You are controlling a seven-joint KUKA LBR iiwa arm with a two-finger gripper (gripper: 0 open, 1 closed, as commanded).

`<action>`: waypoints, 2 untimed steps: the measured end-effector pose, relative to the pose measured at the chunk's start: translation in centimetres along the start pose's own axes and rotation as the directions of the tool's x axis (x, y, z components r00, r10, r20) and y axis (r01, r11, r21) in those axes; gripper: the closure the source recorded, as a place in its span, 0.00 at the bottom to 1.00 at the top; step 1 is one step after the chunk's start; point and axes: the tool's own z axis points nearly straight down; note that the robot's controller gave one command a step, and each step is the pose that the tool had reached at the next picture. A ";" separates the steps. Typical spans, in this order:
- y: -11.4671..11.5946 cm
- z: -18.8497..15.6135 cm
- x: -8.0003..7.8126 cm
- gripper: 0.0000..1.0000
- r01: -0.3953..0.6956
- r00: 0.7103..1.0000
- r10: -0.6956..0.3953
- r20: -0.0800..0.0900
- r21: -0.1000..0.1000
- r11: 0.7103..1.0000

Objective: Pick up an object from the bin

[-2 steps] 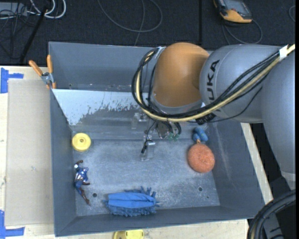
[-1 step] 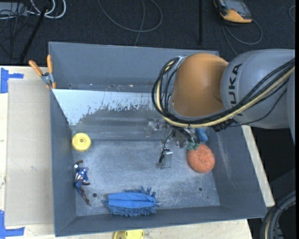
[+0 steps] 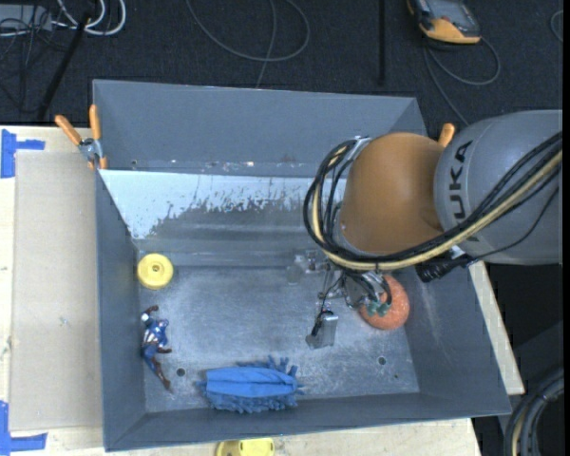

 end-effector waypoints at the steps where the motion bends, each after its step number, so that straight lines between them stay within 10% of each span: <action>1: 5.1 4.2 -0.3 0.00 0.045 0.999 -0.045 0.002 0.001 0.999; 2: 4.2 6.5 5.0 0.00 0.288 0.958 -0.288 0.015 -0.001 0.958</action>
Offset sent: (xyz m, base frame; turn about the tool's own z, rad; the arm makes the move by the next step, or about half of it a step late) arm -0.0798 0.0132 -0.0769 -0.3261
